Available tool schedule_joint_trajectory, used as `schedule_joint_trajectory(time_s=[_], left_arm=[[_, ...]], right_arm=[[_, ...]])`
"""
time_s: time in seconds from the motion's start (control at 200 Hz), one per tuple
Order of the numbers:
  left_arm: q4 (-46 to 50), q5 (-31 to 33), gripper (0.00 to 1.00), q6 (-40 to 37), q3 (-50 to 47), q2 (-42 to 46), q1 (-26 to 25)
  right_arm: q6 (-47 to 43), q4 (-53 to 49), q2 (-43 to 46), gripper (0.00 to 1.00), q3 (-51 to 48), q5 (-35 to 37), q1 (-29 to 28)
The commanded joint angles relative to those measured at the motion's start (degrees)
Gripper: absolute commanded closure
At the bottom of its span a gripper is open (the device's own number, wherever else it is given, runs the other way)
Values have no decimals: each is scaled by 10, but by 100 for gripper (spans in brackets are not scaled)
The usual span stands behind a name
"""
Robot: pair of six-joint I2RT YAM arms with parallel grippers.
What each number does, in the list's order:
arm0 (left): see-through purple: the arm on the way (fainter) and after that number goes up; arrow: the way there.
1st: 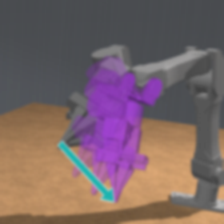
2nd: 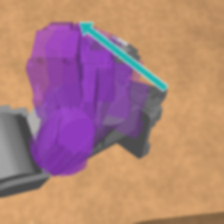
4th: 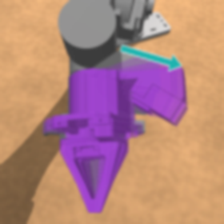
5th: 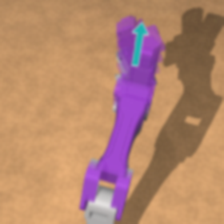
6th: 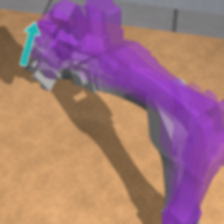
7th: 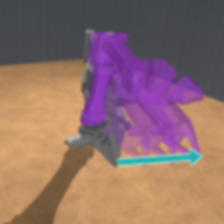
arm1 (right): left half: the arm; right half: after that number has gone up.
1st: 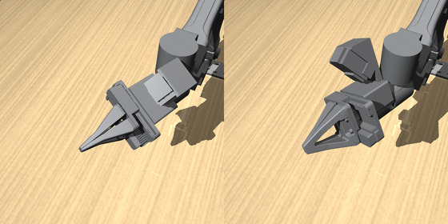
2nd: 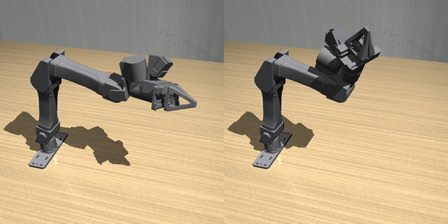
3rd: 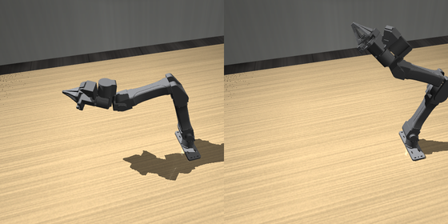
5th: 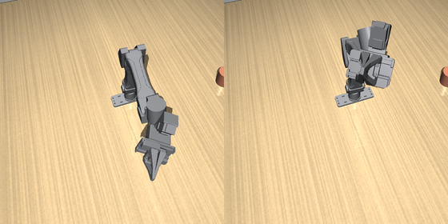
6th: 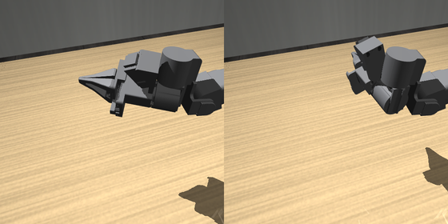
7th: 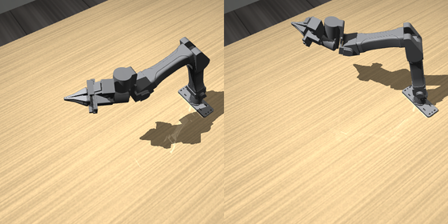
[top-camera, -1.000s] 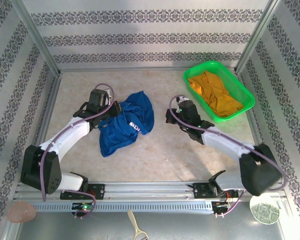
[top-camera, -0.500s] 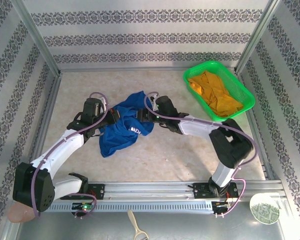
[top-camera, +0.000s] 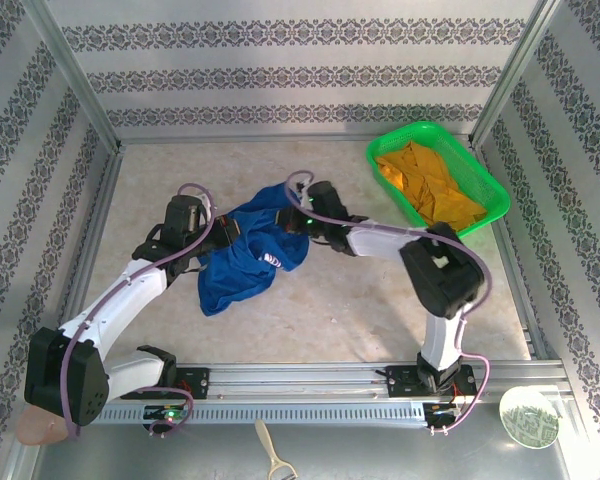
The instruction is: Fold the inside-out t-shirt
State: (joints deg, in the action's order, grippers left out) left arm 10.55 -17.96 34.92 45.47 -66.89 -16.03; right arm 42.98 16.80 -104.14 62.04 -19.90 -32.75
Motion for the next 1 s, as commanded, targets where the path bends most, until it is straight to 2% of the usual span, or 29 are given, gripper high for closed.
schedule_joint_trajectory(time_s=[0.0,0.155,0.275,0.43,0.605,0.615,0.694,0.764,0.869,0.994], left_arm=[[14,5,100,-14,49,7,2],[34,-8,100,-26,106,8,7],[50,-17,100,-34,149,10,8],[65,-19,100,-50,180,7,8],[68,-8,100,-71,144,-28,8],[67,-6,98,-71,141,-30,8],[64,15,65,-80,111,-41,8],[58,17,50,-75,89,-40,8],[30,12,44,-35,52,-19,-8],[-9,65,37,1,13,4,-92]], right_arm=[[-28,-16,135,100,-17,-9,60],[-87,-132,286,100,0,-22,113],[-120,-212,365,100,33,-37,136],[-153,-277,412,100,40,-43,142],[-118,-224,408,100,-80,-40,143],[-115,-218,408,100,-88,-40,142],[-100,-187,400,100,-140,-38,142],[-87,-165,396,100,-177,-40,140],[-78,-149,397,100,-206,-41,131],[-76,-146,402,100,-214,-35,120]])
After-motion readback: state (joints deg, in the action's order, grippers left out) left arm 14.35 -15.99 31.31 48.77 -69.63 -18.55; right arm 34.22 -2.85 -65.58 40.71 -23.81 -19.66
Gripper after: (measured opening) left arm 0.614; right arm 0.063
